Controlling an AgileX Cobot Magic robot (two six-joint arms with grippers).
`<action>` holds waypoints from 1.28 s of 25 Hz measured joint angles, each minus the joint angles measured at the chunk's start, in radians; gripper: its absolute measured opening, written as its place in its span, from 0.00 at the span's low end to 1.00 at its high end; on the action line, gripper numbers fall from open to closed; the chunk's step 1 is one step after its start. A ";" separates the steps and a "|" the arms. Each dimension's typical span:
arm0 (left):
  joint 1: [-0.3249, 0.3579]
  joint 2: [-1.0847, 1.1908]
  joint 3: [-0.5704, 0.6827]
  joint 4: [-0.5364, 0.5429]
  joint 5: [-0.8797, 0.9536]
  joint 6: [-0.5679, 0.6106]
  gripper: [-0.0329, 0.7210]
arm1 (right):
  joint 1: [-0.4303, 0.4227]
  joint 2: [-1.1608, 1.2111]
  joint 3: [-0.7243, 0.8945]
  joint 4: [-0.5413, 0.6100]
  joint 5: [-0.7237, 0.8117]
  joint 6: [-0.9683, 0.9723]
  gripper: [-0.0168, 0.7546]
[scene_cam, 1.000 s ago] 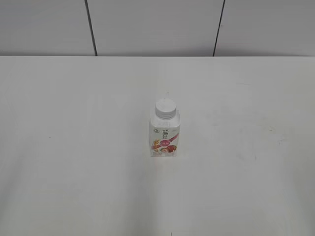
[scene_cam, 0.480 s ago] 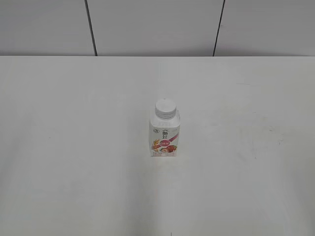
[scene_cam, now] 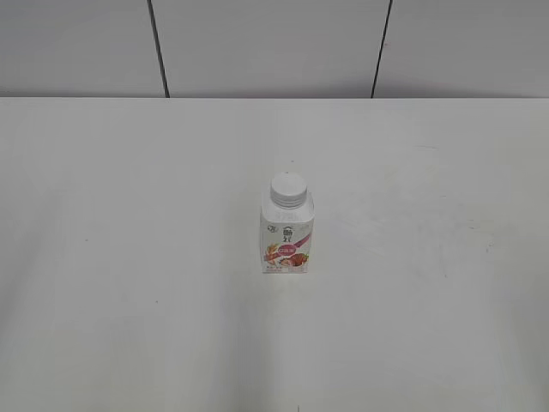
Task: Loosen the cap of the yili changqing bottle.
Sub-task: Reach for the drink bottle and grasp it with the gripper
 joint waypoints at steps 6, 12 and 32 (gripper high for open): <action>0.000 0.154 0.025 0.002 -0.164 0.000 0.75 | 0.000 0.000 0.000 0.000 0.000 0.000 0.78; 0.000 0.355 0.025 0.011 -0.321 0.000 0.75 | 0.000 0.000 0.000 0.000 0.000 0.000 0.78; 0.000 1.048 0.024 0.010 -0.879 0.000 0.75 | 0.000 0.000 0.000 0.000 0.000 0.000 0.78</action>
